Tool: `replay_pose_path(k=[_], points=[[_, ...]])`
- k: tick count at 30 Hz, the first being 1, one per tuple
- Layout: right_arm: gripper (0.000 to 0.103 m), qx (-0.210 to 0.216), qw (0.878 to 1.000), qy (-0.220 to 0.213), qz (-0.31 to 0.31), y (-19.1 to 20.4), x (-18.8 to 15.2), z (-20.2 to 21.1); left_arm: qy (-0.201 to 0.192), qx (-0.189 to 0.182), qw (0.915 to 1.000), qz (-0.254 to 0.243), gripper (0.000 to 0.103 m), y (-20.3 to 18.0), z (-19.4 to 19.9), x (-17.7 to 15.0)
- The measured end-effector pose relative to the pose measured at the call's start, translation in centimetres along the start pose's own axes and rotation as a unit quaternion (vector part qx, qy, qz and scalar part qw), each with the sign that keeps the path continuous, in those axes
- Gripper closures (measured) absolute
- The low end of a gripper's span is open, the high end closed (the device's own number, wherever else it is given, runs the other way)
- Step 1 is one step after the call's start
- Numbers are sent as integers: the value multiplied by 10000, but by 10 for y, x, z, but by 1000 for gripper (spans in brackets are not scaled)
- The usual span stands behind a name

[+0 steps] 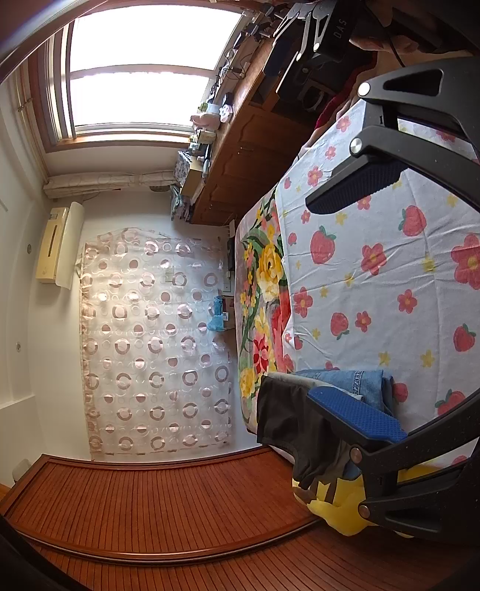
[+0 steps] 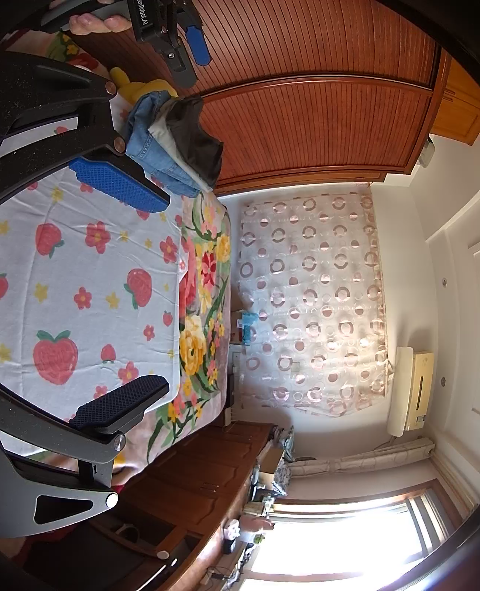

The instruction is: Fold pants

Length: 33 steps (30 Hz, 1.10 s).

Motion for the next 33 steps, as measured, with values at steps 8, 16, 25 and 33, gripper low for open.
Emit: replay_pose_path(k=[8, 16, 25, 33], points=[[12, 4, 10000, 0, -5, 0, 0, 0, -2, 1, 10000, -3, 8, 0, 0, 0], [12, -1, 10000, 7, -5, -1, 0, 0, -1, -1, 10000, -9, 8, 0, 0, 1], [12, -3, 10000, -5, -14, -3, 1, 1, -2, -1, 10000, -4, 8, 0, 1, 1], [12, 0, 10000, -3, -8, -3, 1, 1, -5, 0, 10000, -5, 8, 0, 0, 0]])
Point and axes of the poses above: each gripper's, at about its wrist camera, not at the fingertips, and z roughly against the way its jaws point, y to its left, x to its top, the point moved 4 cm from there along -z, roughly the way its jaws point, and after that the axes turned 13 degrees about x, right-handed, at the moved point
